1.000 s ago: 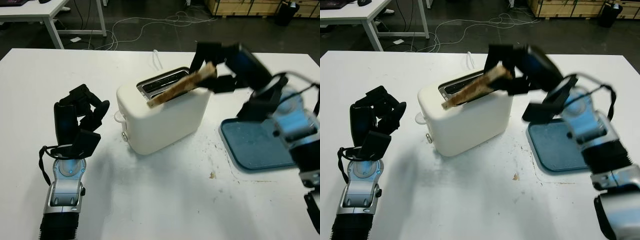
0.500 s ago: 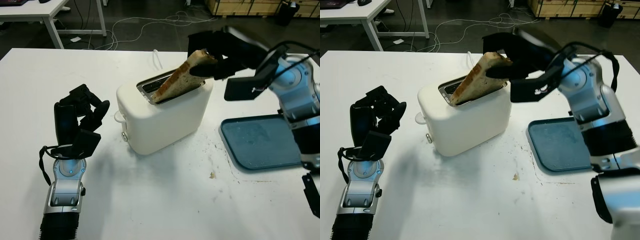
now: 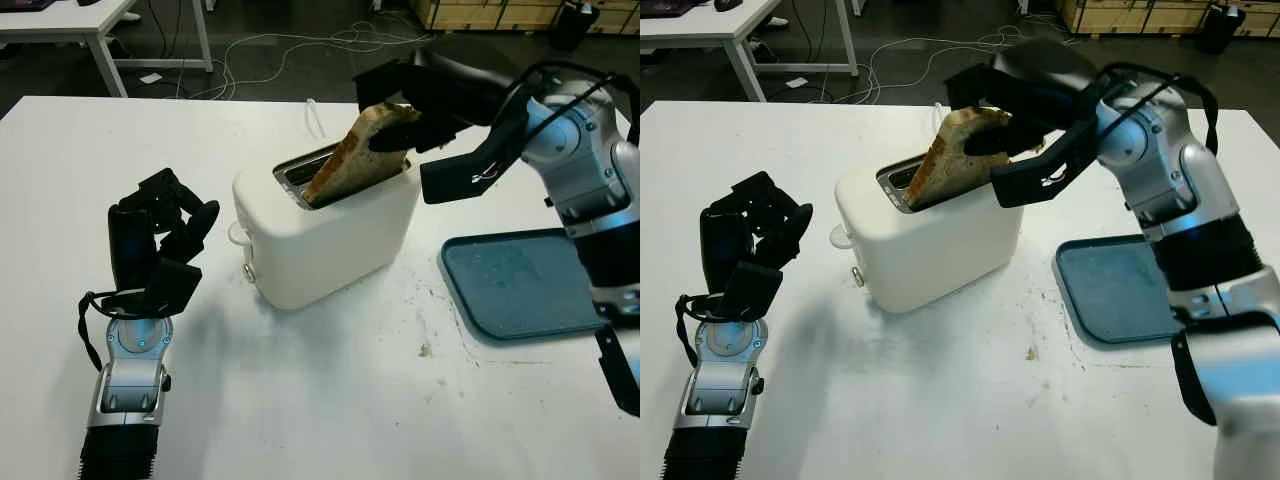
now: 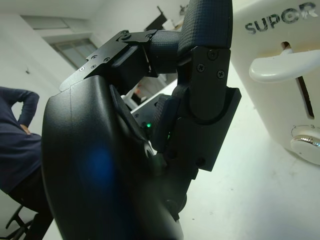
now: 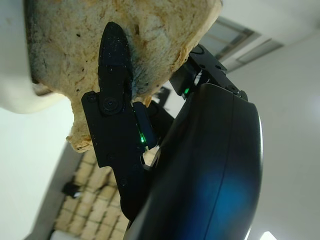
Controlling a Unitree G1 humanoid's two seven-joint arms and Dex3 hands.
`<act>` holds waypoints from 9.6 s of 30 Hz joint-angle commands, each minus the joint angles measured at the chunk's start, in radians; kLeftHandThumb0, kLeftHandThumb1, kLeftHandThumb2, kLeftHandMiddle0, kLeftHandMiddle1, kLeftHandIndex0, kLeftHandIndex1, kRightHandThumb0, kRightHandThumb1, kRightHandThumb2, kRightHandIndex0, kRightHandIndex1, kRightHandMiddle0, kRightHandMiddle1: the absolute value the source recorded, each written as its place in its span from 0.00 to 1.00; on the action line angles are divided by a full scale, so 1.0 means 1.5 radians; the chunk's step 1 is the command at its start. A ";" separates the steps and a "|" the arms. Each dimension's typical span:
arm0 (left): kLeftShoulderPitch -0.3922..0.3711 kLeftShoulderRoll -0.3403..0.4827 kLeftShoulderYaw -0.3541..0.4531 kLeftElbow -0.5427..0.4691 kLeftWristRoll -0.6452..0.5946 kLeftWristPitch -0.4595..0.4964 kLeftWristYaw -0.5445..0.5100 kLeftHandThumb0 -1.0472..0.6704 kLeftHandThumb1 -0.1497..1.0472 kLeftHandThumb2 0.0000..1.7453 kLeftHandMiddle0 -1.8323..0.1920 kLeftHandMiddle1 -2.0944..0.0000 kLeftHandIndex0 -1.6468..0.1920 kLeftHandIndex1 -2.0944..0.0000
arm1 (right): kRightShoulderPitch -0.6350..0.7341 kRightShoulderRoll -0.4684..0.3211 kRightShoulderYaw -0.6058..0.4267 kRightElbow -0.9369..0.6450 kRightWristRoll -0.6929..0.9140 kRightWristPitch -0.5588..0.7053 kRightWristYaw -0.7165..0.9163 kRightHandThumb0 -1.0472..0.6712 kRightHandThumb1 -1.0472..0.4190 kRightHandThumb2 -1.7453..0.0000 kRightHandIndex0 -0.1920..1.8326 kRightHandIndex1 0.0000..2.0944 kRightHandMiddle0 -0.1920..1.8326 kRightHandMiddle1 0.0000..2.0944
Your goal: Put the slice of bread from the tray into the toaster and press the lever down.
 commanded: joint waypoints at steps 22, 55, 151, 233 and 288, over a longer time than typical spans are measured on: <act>0.003 -0.003 -0.003 0.003 0.001 -0.009 0.009 0.15 0.89 0.19 0.26 0.22 0.32 0.21 | -0.069 0.028 0.055 0.049 -0.045 -0.025 0.101 0.35 0.09 0.77 0.64 0.83 0.48 0.83; -0.002 0.003 -0.007 0.000 -0.001 -0.009 0.005 0.16 0.89 0.20 0.26 0.21 0.33 0.19 | -0.079 0.018 -0.007 0.116 0.068 -0.098 0.194 0.06 0.19 1.00 0.13 0.05 0.17 0.01; -0.252 0.421 -0.141 0.137 0.044 -0.238 -0.479 0.19 0.86 0.00 0.36 0.45 0.23 1.00 | 0.570 0.300 -0.337 -0.101 0.250 0.039 -0.485 0.17 0.09 0.83 0.51 0.83 0.44 0.73; -0.035 0.232 -0.335 0.137 0.236 0.066 -0.160 0.26 0.80 0.00 0.34 0.27 0.19 1.00 | 0.602 0.270 -0.339 -0.124 0.262 -0.002 -0.433 0.18 0.09 0.83 0.51 0.83 0.40 0.82; -0.210 0.428 -0.094 0.173 0.071 -0.037 -0.364 0.08 0.89 0.00 0.30 0.29 0.29 0.38 | 0.275 -0.080 -0.212 0.137 0.153 -0.039 -0.099 0.21 0.09 0.74 0.51 0.83 0.40 0.77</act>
